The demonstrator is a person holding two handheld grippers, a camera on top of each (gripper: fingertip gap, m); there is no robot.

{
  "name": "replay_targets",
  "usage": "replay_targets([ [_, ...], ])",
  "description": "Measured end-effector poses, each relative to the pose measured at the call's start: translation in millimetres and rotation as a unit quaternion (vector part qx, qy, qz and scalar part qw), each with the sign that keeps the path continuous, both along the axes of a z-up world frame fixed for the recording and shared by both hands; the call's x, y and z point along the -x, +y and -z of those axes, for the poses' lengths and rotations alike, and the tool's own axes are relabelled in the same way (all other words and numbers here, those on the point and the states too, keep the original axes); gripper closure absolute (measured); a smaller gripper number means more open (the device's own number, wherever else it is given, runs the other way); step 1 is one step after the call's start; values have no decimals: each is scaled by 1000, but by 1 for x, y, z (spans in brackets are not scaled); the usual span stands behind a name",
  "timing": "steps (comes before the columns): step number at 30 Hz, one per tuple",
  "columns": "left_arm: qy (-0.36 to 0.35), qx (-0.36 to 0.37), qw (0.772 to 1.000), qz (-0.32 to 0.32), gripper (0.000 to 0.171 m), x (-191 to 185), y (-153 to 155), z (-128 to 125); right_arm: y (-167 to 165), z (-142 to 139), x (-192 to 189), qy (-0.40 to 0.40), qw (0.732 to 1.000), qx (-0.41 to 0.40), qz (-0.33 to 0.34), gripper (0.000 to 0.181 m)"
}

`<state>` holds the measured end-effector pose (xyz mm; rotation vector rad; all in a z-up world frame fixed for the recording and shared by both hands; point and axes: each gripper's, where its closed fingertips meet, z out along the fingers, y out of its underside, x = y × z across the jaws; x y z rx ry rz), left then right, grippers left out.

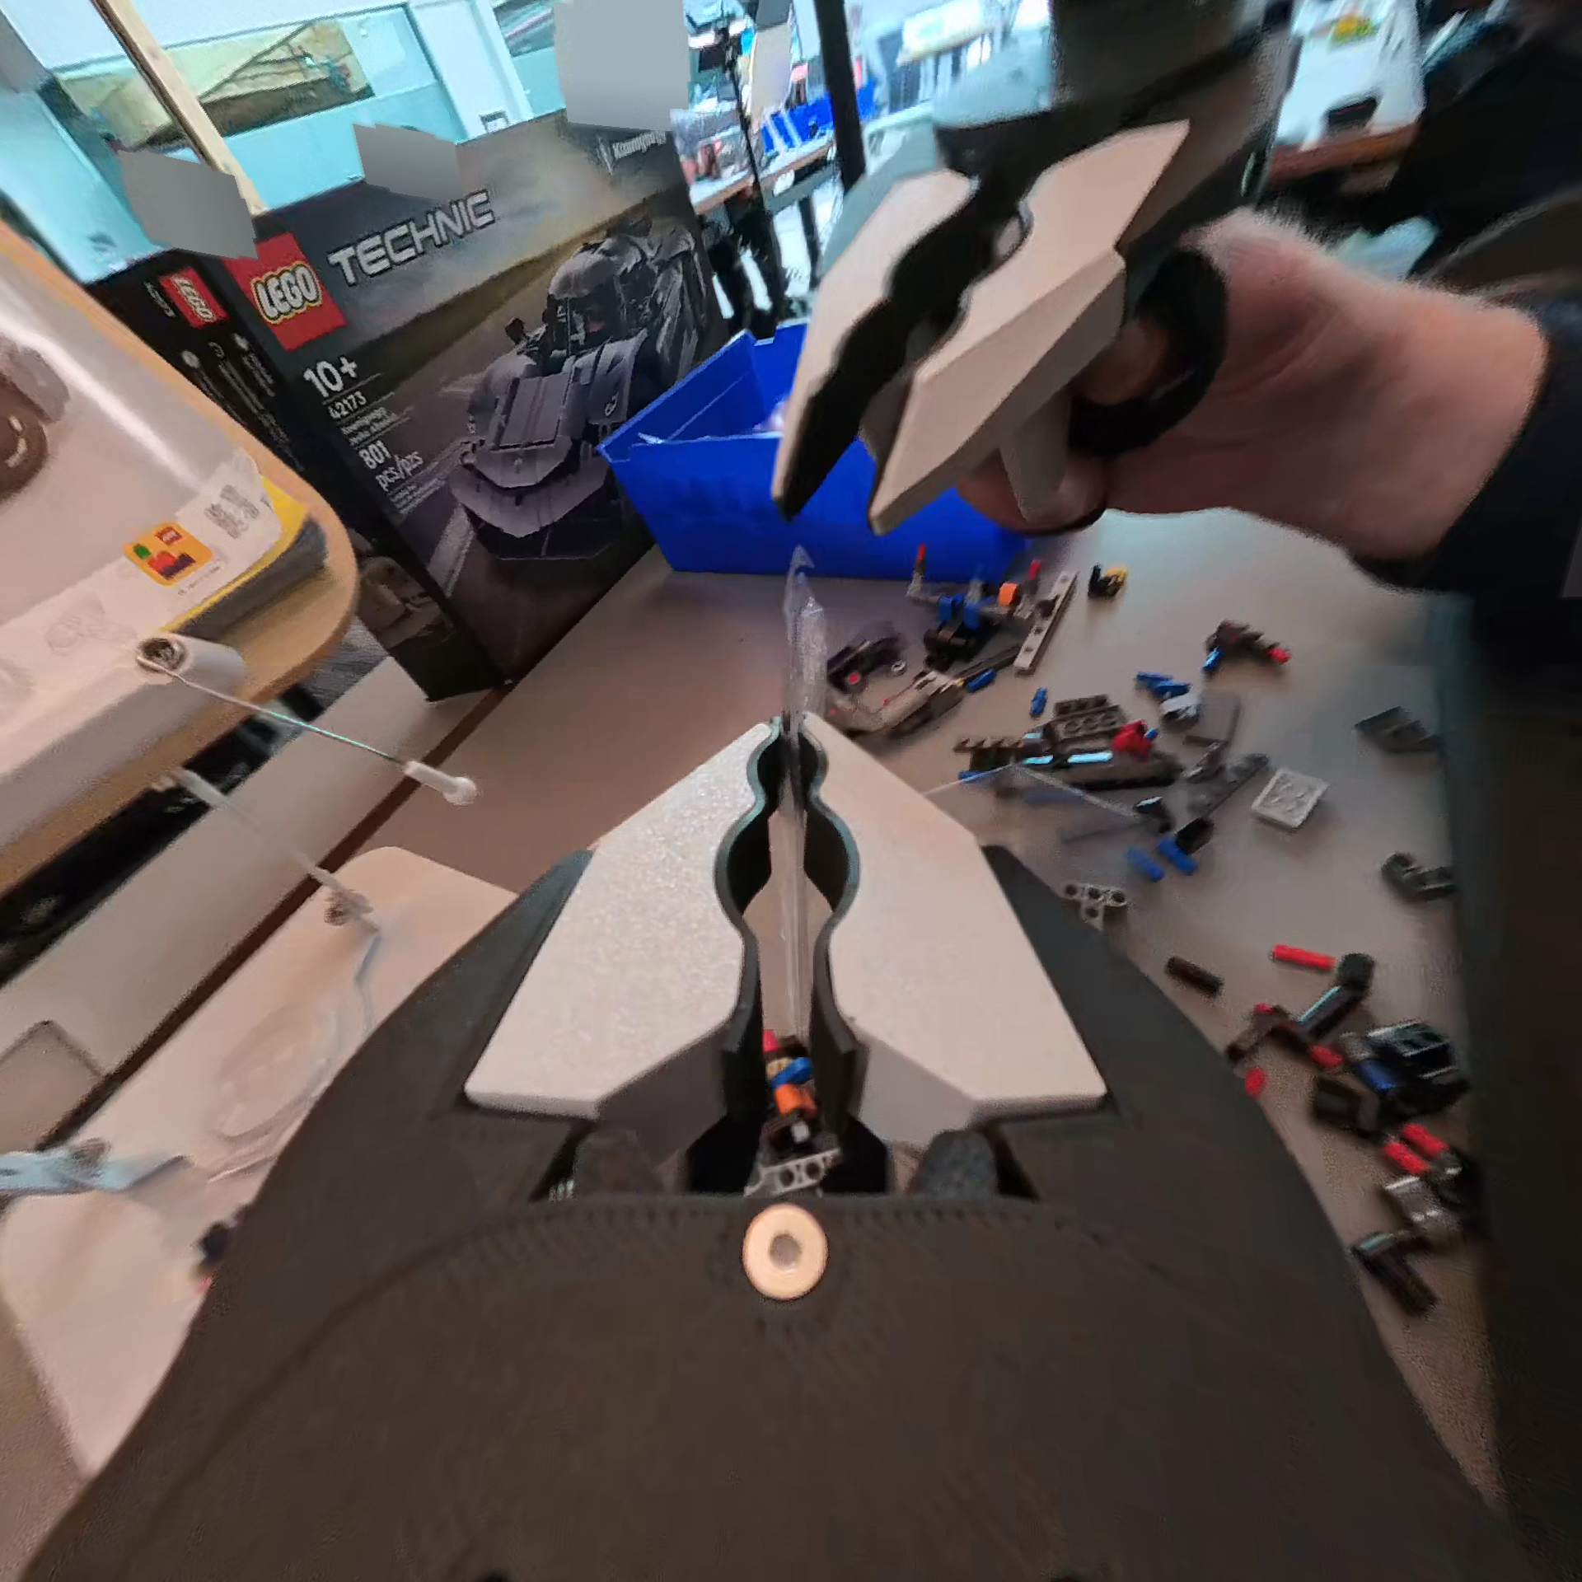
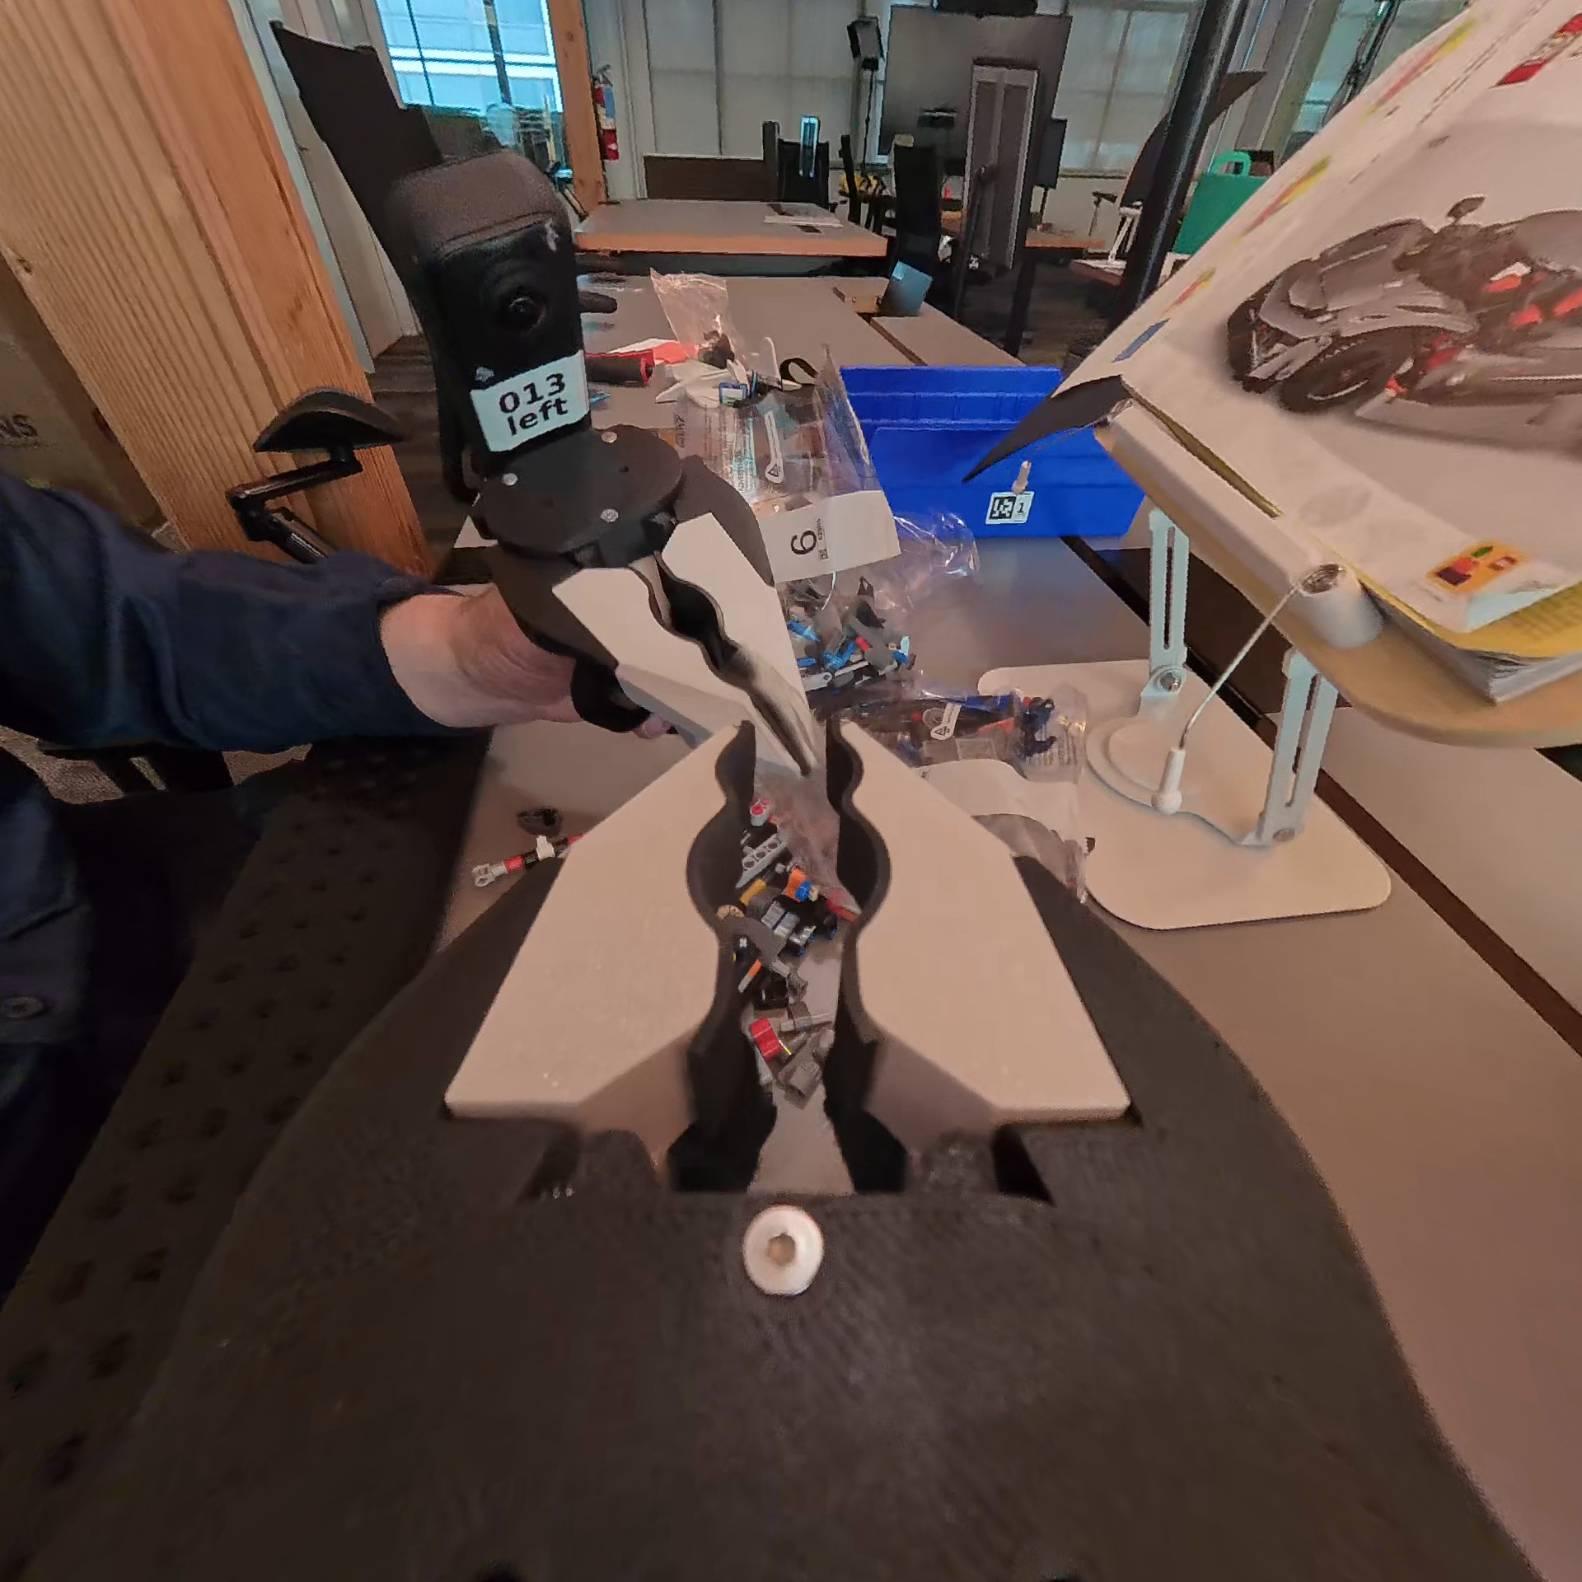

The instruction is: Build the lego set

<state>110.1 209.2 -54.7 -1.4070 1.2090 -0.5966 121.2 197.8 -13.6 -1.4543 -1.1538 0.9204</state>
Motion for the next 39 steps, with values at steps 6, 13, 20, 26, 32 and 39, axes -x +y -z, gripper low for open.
replay_targets([
  [6,98,-107,989,-36,171,-7,0,14,3,7,5,-21,1000,0,17,163],
  [13,93,-103,989,-43,171,-5,3,13,9,14,-4,-51,998,-1,35,165],
  [20,102,-110,988,-39,171,-7,1,14,11,21,-3,-67,997,0,36,165],
  [26,103,-109,988,-38,171,-7,0,15,11,25,-1,-76,996,1,37,165],
  [32,108,-109,988,-35,171,-9,0,17,13,20,-5,-60,997,6,43,164],
  [39,108,-110,987,-33,171,-9,-1,17,14,22,-4,-69,997,-2,46,165],
])
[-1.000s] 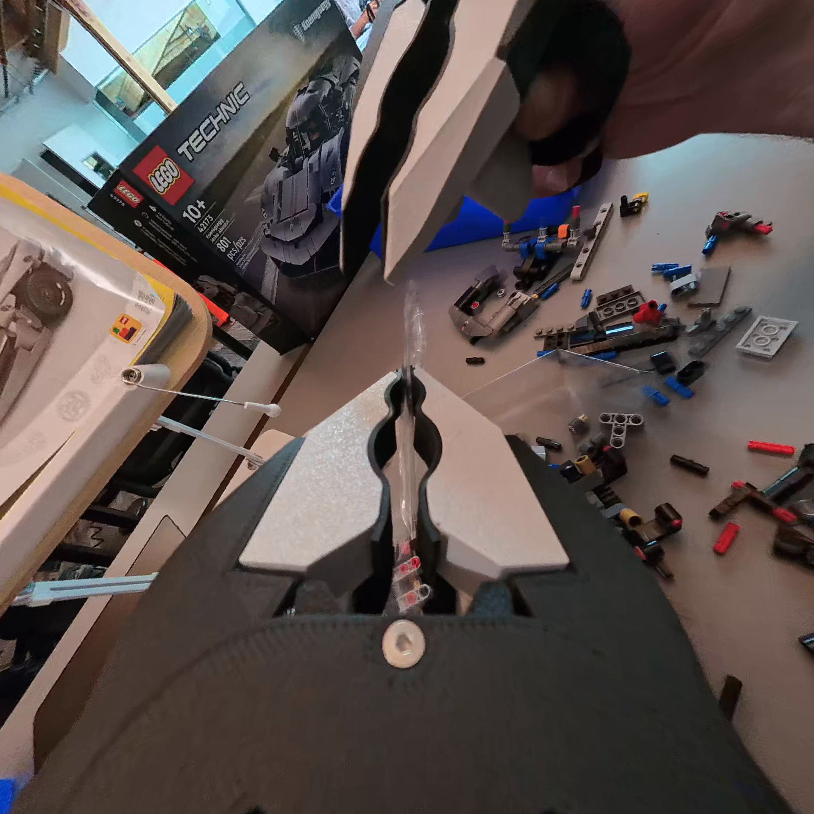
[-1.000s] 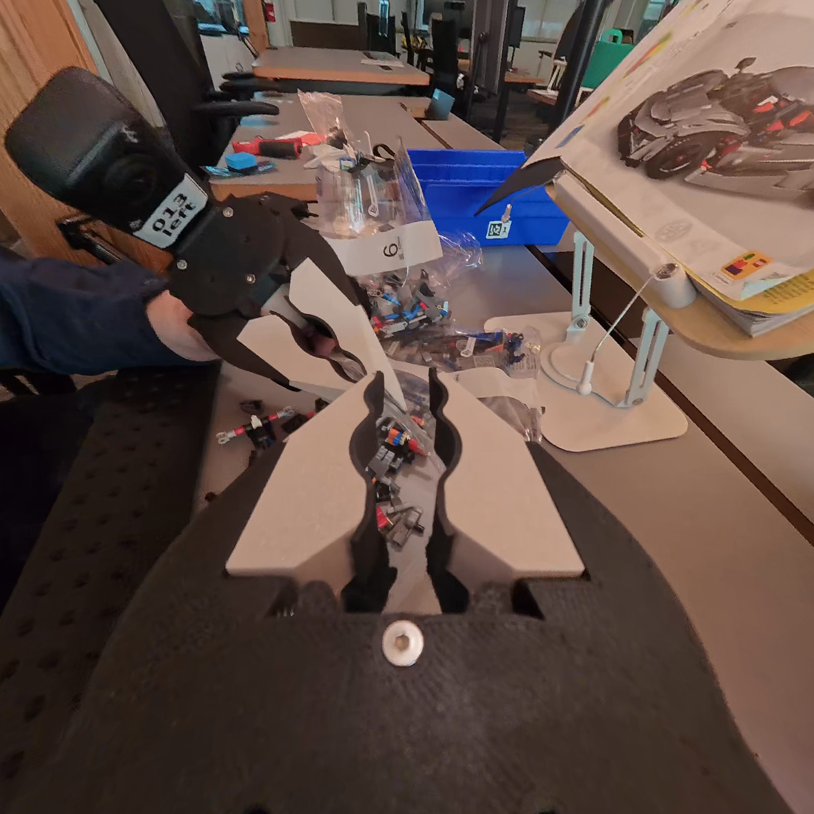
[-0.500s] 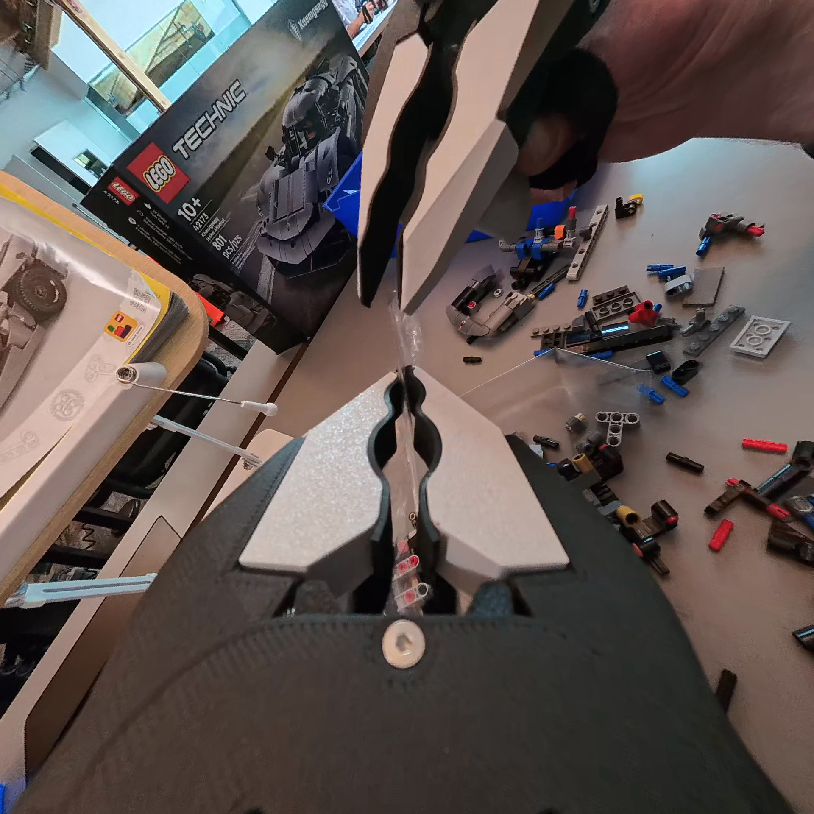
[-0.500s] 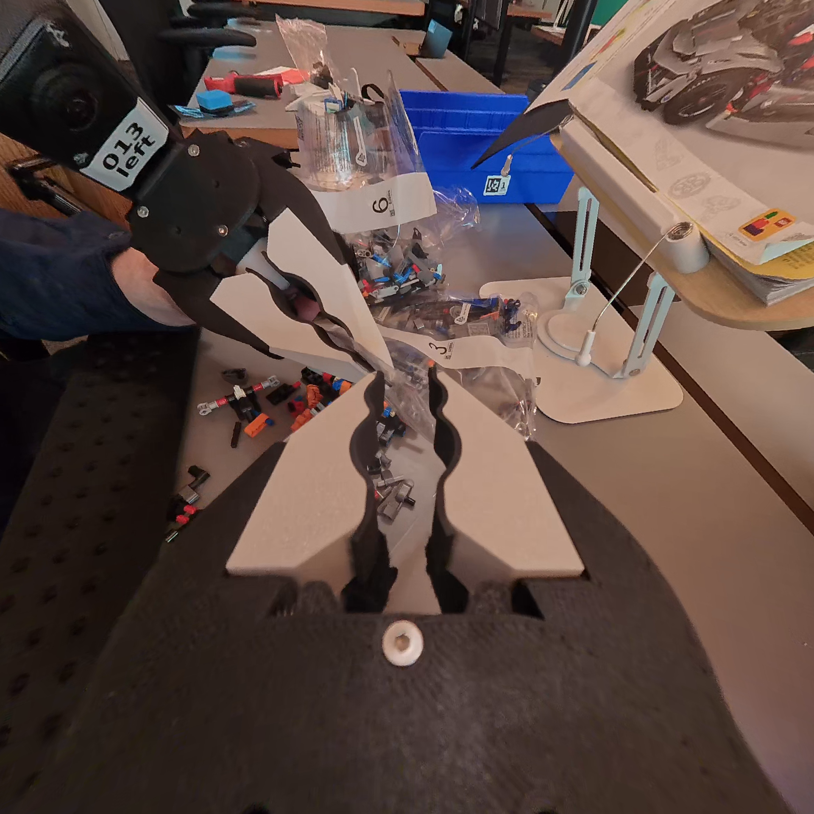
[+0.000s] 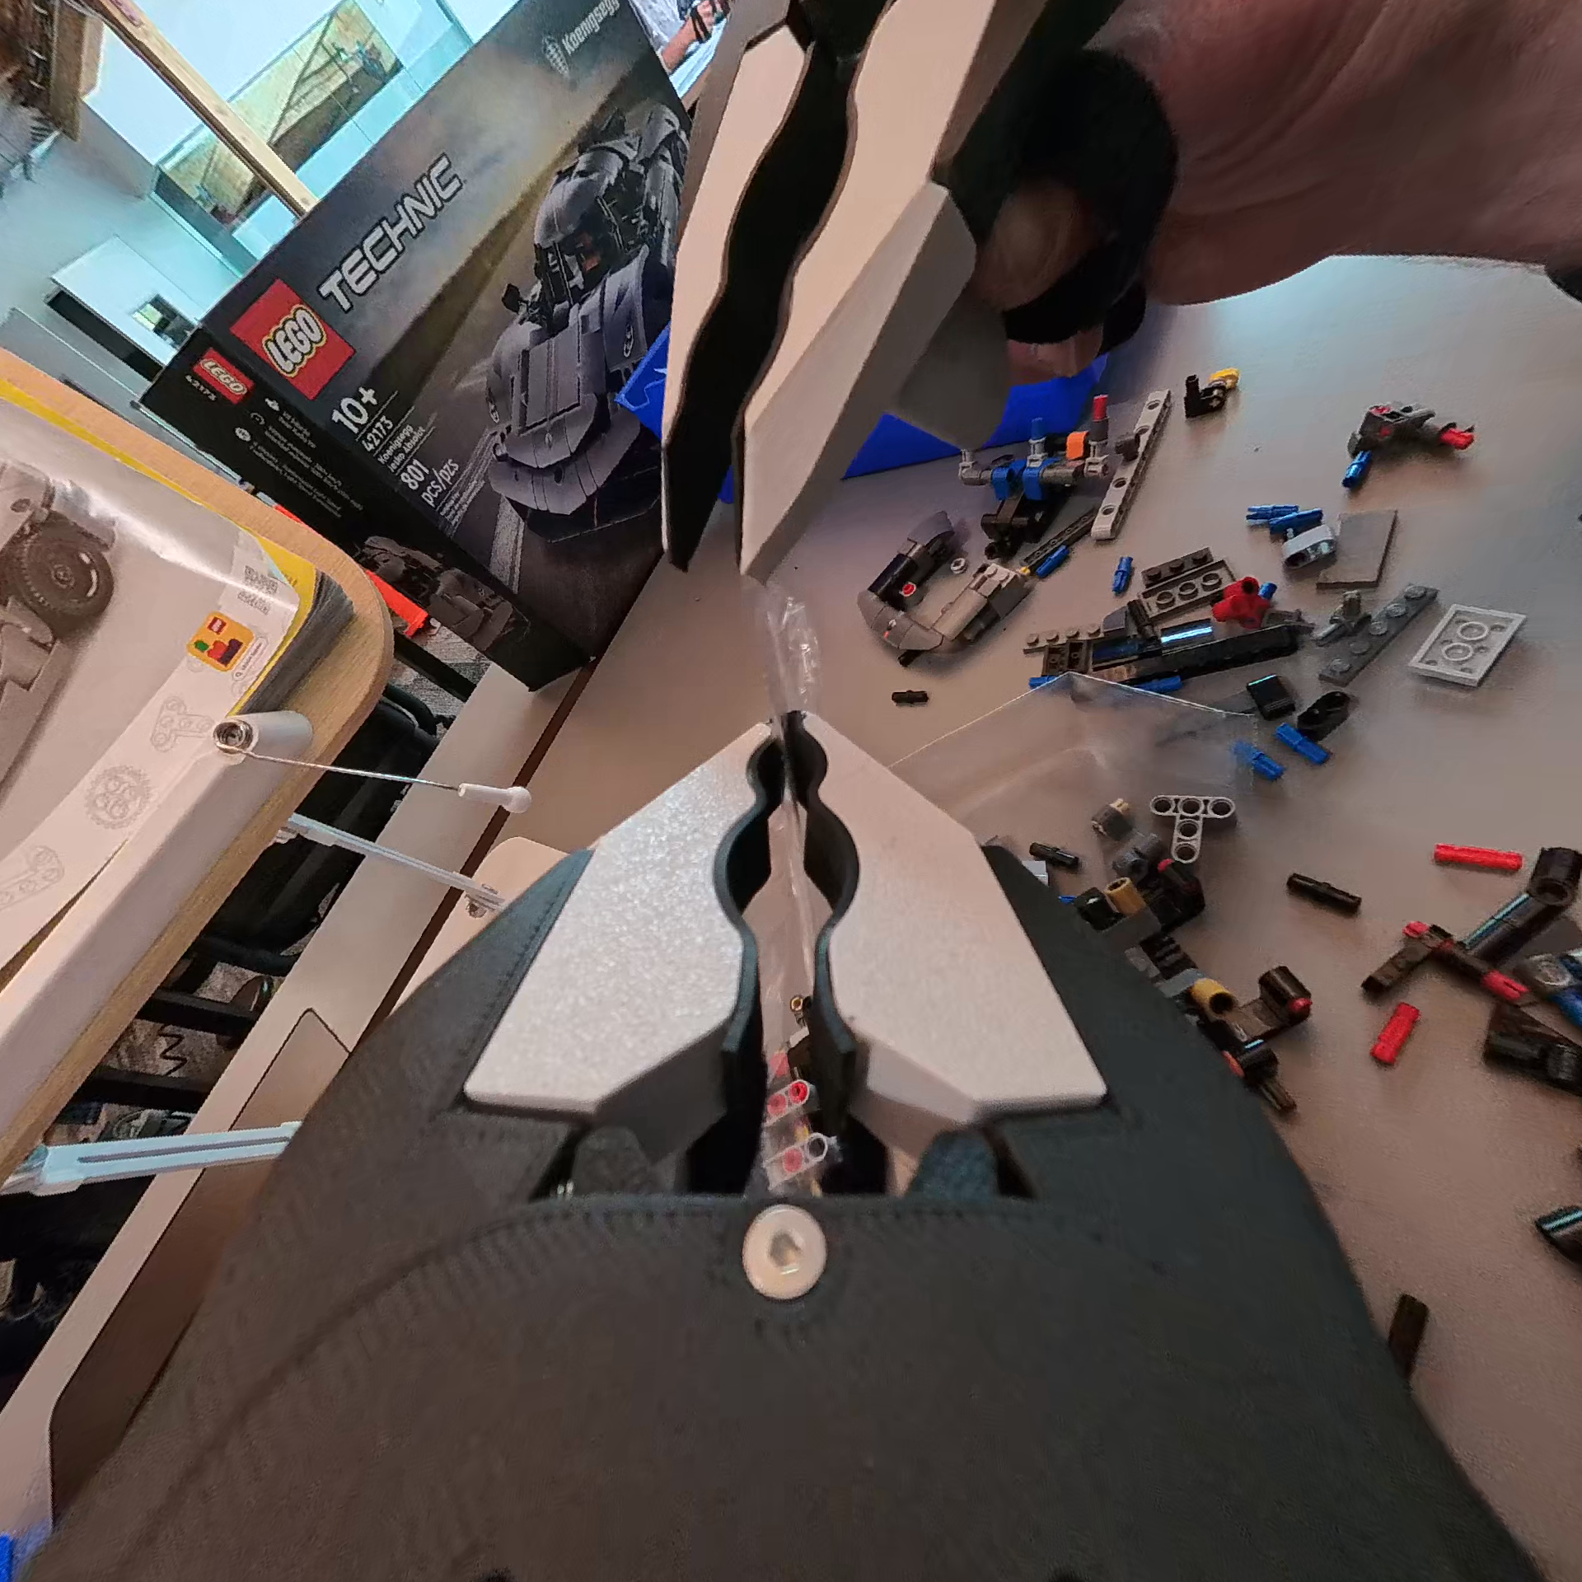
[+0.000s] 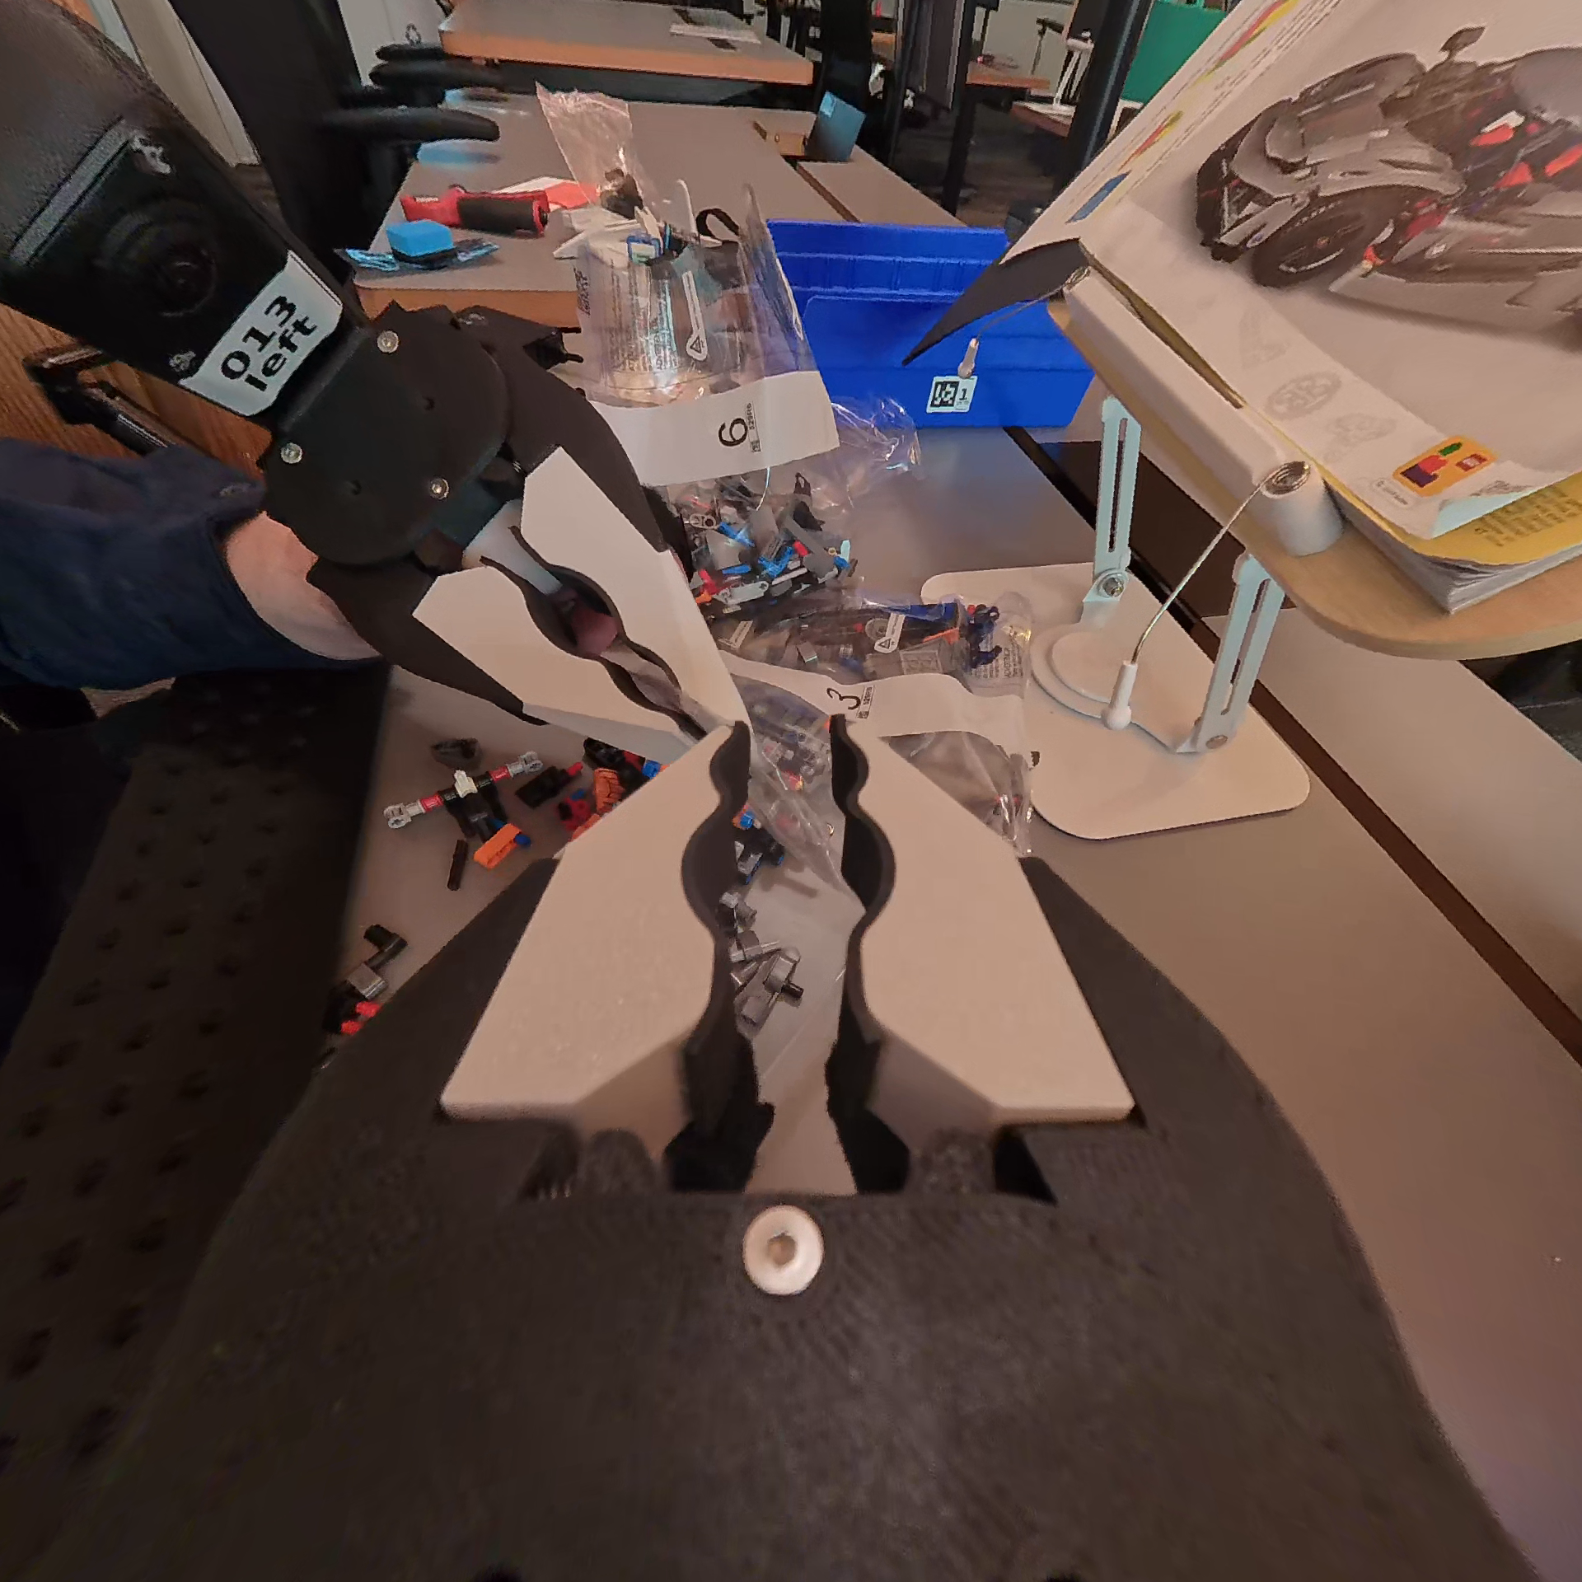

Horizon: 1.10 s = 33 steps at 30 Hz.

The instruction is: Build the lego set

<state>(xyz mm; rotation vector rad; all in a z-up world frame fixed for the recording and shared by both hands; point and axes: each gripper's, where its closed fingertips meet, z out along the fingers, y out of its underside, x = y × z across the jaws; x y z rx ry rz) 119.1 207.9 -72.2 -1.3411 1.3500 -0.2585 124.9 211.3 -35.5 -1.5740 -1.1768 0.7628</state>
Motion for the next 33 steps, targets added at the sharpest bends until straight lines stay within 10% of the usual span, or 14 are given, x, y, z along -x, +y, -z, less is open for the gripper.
replay_targets([
  [33,105,-68,992,-15,171,-4,2,24,12,55,-2,-174,984,2,47,161],
])
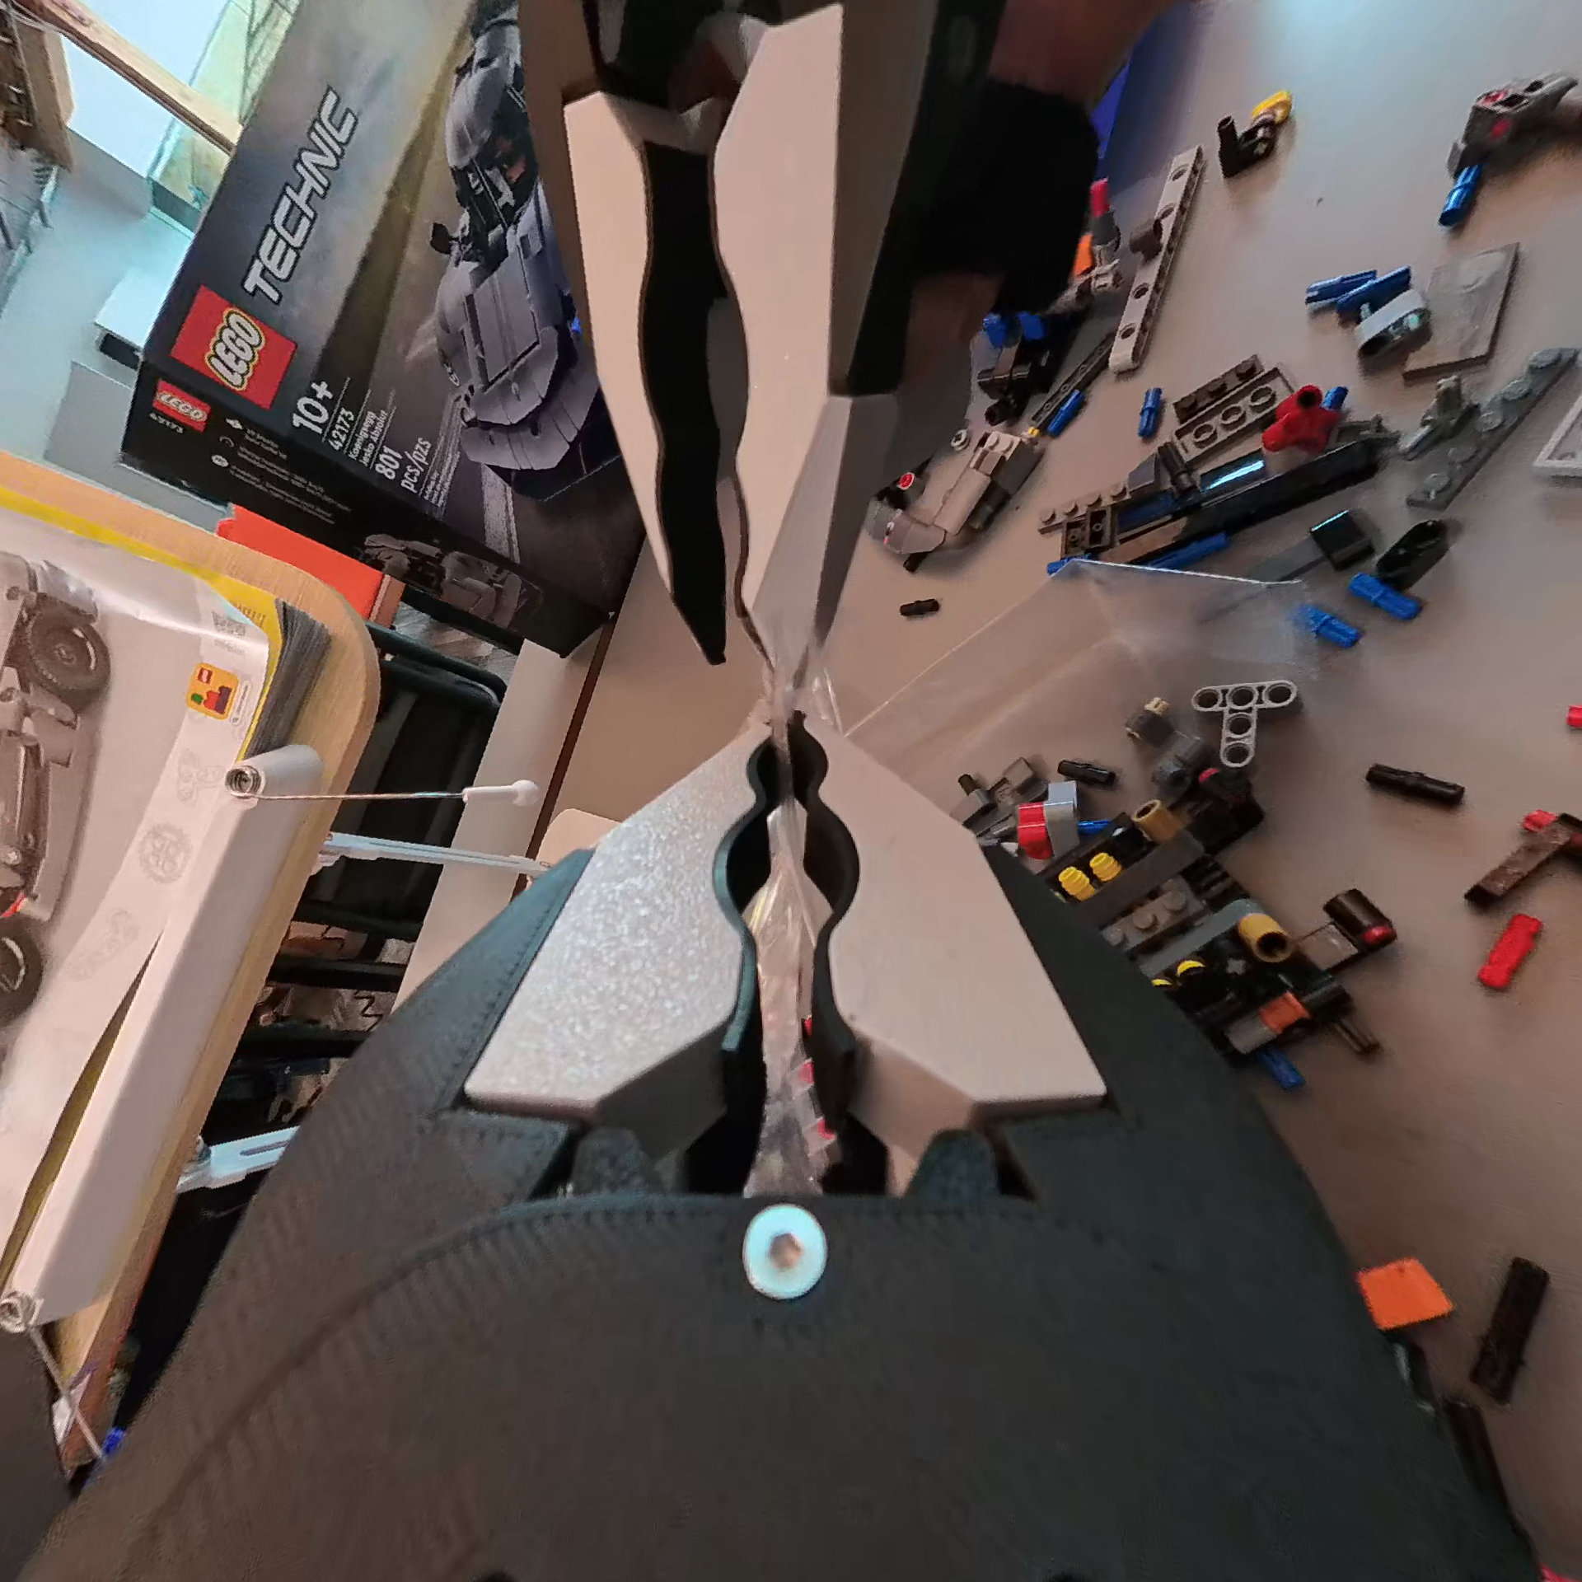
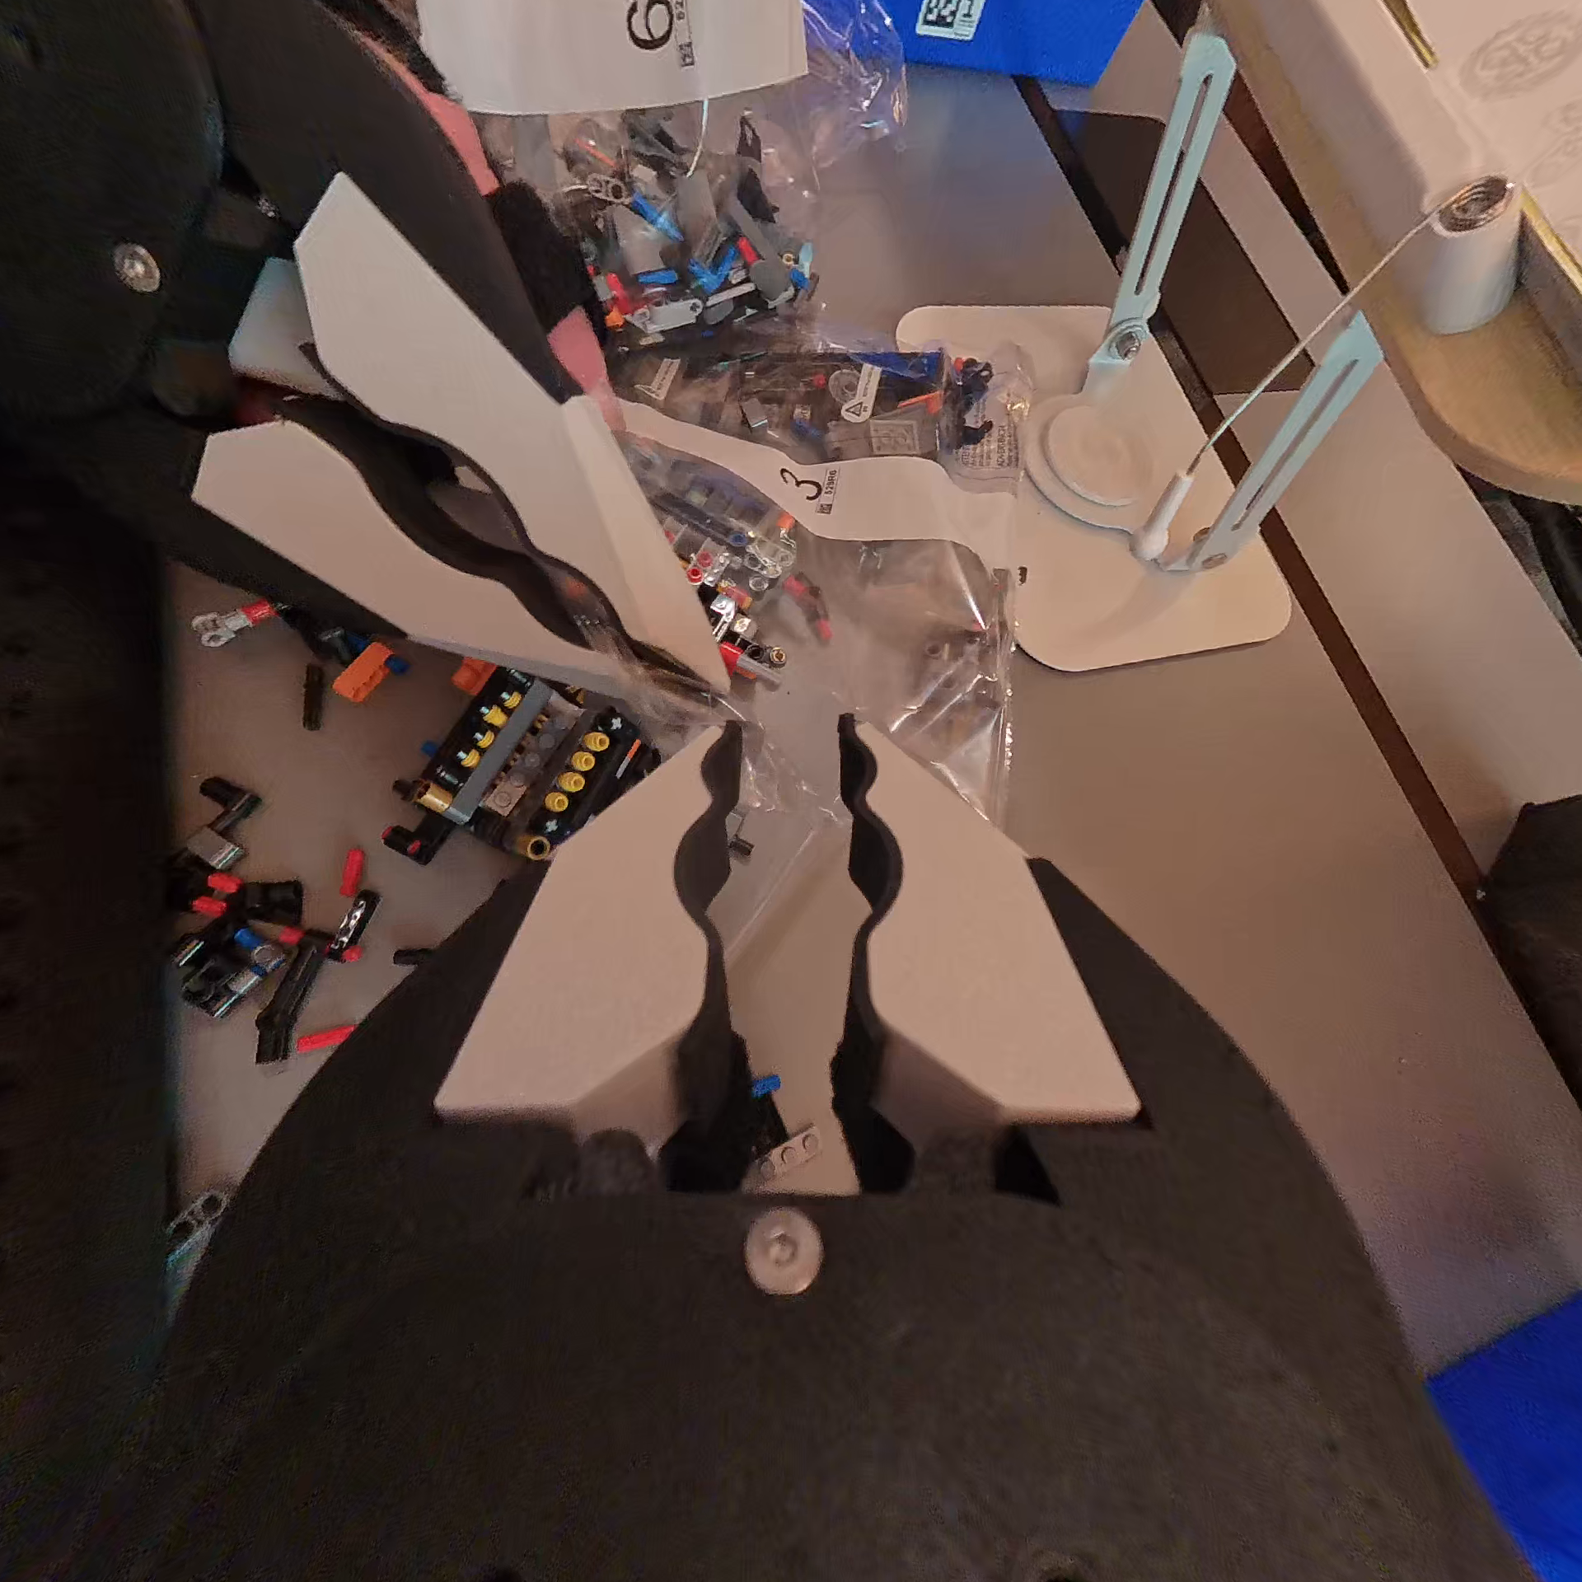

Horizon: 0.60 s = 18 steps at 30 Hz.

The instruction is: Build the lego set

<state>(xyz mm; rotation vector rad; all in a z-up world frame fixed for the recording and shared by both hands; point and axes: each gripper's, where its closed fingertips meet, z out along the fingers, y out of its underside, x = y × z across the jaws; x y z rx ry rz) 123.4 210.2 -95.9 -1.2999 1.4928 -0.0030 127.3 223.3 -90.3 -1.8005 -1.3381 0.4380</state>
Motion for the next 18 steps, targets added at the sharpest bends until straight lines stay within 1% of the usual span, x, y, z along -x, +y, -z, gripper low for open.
replay_targets([
  [4,6,7,1000,-1,171,-1,1,5,7,3,-2,-7,1000,-1,23,160],
  [14,7,13,1000,-1,171,-2,1,7,9,6,0,-10,1000,-5,25,163],
  [18,11,14,1000,0,171,-2,0,9,9,11,1,-21,999,-5,27,163],
])
